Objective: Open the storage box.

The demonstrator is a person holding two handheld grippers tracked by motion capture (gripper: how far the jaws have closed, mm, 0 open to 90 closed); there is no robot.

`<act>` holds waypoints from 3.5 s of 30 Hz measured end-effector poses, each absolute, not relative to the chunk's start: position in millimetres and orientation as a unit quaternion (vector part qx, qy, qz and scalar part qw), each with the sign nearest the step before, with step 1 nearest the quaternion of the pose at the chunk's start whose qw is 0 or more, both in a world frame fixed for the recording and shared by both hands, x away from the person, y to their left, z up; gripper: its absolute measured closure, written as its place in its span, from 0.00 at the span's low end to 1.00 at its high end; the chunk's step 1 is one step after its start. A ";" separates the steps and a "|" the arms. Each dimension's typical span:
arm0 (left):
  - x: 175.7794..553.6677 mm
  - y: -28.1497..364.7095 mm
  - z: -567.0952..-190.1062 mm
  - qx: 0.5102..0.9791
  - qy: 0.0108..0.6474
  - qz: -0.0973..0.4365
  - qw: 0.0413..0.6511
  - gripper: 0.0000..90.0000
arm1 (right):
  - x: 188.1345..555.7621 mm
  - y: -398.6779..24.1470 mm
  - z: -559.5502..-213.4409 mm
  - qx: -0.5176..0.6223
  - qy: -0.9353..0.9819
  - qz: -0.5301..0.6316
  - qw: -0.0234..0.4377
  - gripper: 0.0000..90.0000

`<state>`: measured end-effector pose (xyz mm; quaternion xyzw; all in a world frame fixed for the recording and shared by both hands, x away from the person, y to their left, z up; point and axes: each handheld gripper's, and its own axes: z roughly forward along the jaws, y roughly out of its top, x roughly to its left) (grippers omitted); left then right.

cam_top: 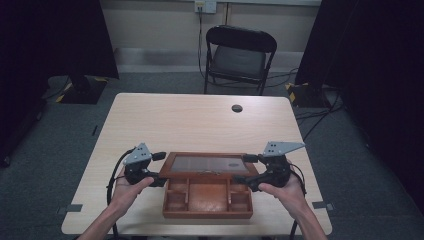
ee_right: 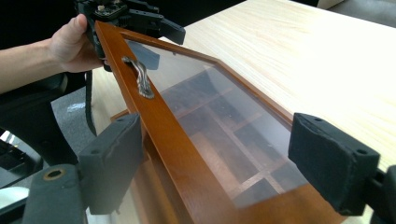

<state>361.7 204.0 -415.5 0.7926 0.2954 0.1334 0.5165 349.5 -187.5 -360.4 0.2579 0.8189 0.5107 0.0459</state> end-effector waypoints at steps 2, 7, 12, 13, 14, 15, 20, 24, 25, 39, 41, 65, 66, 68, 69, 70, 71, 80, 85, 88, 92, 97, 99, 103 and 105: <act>362.9 204.0 -413.9 0.790 0.297 0.130 0.520 0.25 | 351.1 -190.2 -359.9 0.260 0.816 0.514 0.045 0.19; 366.0 203.7 -414.8 0.790 0.304 0.130 0.517 0.22 | 352.3 -194.0 -356.5 0.258 0.815 0.516 0.055 0.19; 368.5 203.9 -413.8 0.788 0.311 0.119 0.518 0.22 | 353.9 -195.6 -355.4 0.256 0.816 0.515 0.058 0.18; 369.7 204.2 -412.2 0.792 0.307 0.123 0.514 0.22 | 354.2 -195.8 -354.5 0.255 0.817 0.515 0.059 0.18; 370.4 204.1 -410.6 0.794 0.307 0.124 0.511 0.22 | 354.4 -196.0 -353.3 0.255 0.818 0.512 0.060 0.18; 371.1 203.9 -409.1 0.791 0.309 0.125 0.514 0.22 | 354.4 -196.4 -351.9 0.254 0.817 0.513 0.066 0.18; 373.1 203.4 -403.5 0.792 0.308 0.131 0.510 0.24 | 357.6 -201.6 -348.6 0.258 0.813 0.517 0.078 0.18; 376.4 204.8 -401.6 0.788 0.313 0.124 0.515 0.24 | 359.0 -203.6 -350.0 0.261 0.809 0.521 0.079 0.18; 377.5 205.0 -401.4 0.786 0.317 0.120 0.517 0.24 | 359.5 -203.9 -350.5 0.261 0.809 0.520 0.081 0.18; 388.4 203.1 -398.7 0.779 0.322 0.116 0.526 0.27 | 380.5 -200.3 -362.2 0.278 0.797 0.530 0.085 0.32; 390.8 204.0 -398.7 0.777 0.327 0.107 0.527 0.27 | 384.0 -200.0 -363.5 0.278 0.795 0.533 0.083 0.35; 412.9 198.3 -404.5 0.771 0.323 0.115 0.537 0.26 | 409.2 -202.1 -373.8 0.306 0.770 0.552 0.093 0.50; 414.3 198.8 -405.0 0.765 0.330 0.114 0.541 0.26 | 409.9 -202.2 -374.2 0.308 0.768 0.554 0.092 0.50; 416.3 199.0 -406.2 0.763 0.334 0.118 0.541 0.24 | 412.3 -202.5 -375.5 0.313 0.767 0.553 0.091 0.50; 417.0 199.0 -406.8 0.763 0.335 0.118 0.539 0.24 | 413.7 -202.8 -376.3 0.315 0.767 0.552 0.090 0.50; 417.6 198.7 -407.4 0.765 0.336 0.119 0.537 0.25 | 415.0 -202.9 -377.3 0.318 0.766 0.552 0.090 0.50; 418.2 198.3 -408.1 0.765 0.335 0.121 0.536 0.26 | 416.5 -203.1 -378.2 0.319 0.765 0.552 0.089 0.51; 424.0 196.0 -413.7 0.771 0.323 0.123 0.536 0.52 | 423.2 -204.5 -381.2 0.331 0.757 0.557 0.085 0.52; 426.9 196.2 -415.3 0.768 0.329 0.119 0.537 0.54 | 428.8 -204.9 -385.5 0.337 0.758 0.551 0.087 0.53; 429.6 197.9 -417.0 0.766 0.332 0.115 0.539 0.55 | 432.8 -204.3 -388.6 0.341 0.758 0.549 0.088 0.53; 432.1 198.9 -418.2 0.765 0.332 0.110 0.541 0.56 | 435.2 -202.1 -390.2 0.340 0.759 0.548 0.093 0.53; 436.5 198.3 -417.6 0.767 0.334 0.114 0.536 0.57 | 440.0 -202.9 -393.5 0.345 0.755 0.550 0.095 0.55; 438.0 197.9 -417.6 0.766 0.335 0.113 0.537 0.57 | 442.1 -203.4 -395.2 0.347 0.755 0.548 0.096 0.56; 440.7 198.1 -418.7 0.765 0.337 0.115 0.537 0.58 | 445.2 -203.2 -397.8 0.349 0.755 0.546 0.098 0.56; 441.7 198.4 -419.2 0.764 0.337 0.113 0.538 0.58 | 446.1 -201.5 -399.2 0.350 0.757 0.542 0.104 0.56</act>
